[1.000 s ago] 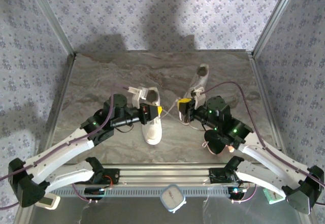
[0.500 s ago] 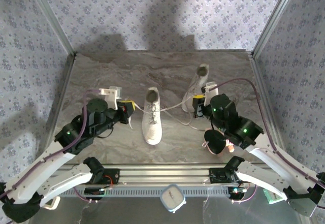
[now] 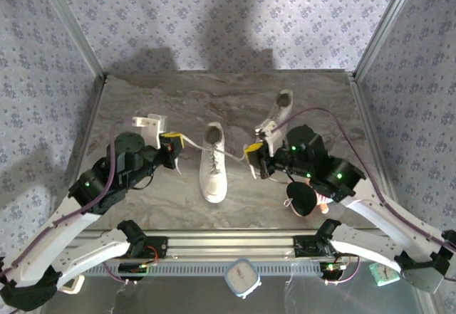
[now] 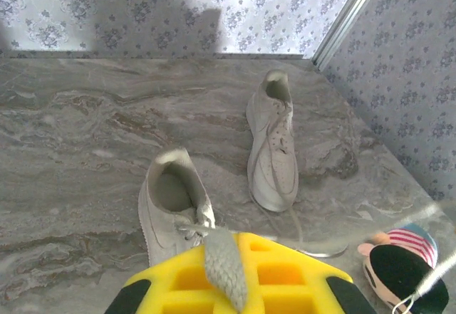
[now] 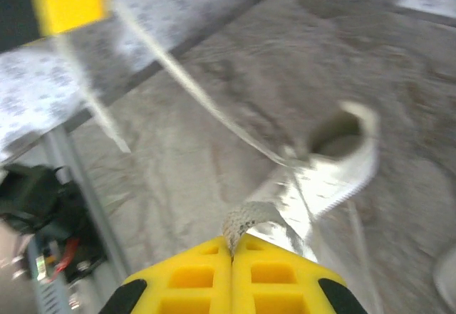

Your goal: Tie the shoes

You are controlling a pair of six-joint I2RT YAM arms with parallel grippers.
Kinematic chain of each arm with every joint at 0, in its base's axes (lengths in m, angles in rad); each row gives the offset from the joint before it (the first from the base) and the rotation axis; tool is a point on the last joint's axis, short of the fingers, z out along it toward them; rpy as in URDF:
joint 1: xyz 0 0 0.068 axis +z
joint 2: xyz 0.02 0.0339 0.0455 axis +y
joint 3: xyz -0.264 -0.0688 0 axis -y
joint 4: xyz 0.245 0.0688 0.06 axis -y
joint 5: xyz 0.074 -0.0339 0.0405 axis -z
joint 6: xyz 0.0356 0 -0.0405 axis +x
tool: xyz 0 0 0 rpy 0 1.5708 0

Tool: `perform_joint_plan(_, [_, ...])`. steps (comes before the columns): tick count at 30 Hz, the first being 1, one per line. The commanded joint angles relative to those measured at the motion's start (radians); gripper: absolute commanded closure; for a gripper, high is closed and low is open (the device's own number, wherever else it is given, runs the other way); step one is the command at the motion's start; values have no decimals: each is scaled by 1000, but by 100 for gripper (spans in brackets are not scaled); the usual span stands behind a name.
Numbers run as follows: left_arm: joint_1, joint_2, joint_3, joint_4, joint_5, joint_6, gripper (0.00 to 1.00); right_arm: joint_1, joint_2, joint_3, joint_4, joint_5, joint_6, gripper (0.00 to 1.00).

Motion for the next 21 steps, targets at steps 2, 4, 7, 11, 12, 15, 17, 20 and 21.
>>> perform_joint_plan(2, [14,10,46,57,-25,28,100,111,102,184,-35,-129,-142,100])
perform_joint_plan(4, [28,10,43,69,-22,21,100,163,157,265,-63,-127,-184,100])
perform_joint_plan(7, [43,-1,26,80,-13,13,100,216,221,356,-74,-128,-229,100])
perform_joint_plan(11, [61,-42,-10,71,-40,-8,100,246,289,447,-88,-143,-278,100])
perform_joint_plan(12, [66,-54,-18,67,-46,-13,100,251,305,464,-99,-144,-290,100])
perform_joint_plan(15, [84,-89,-41,62,-51,-24,100,260,375,520,-148,-133,-326,100])
perform_joint_plan(17, [89,-105,-53,63,-48,-27,100,261,431,560,-186,-133,-346,100])
perform_joint_plan(20, [92,-122,-71,57,-52,-28,100,260,487,577,-217,-94,-368,100])
perform_joint_plan(21, [92,-126,-77,55,-49,-31,100,258,497,575,-209,-71,-368,100])
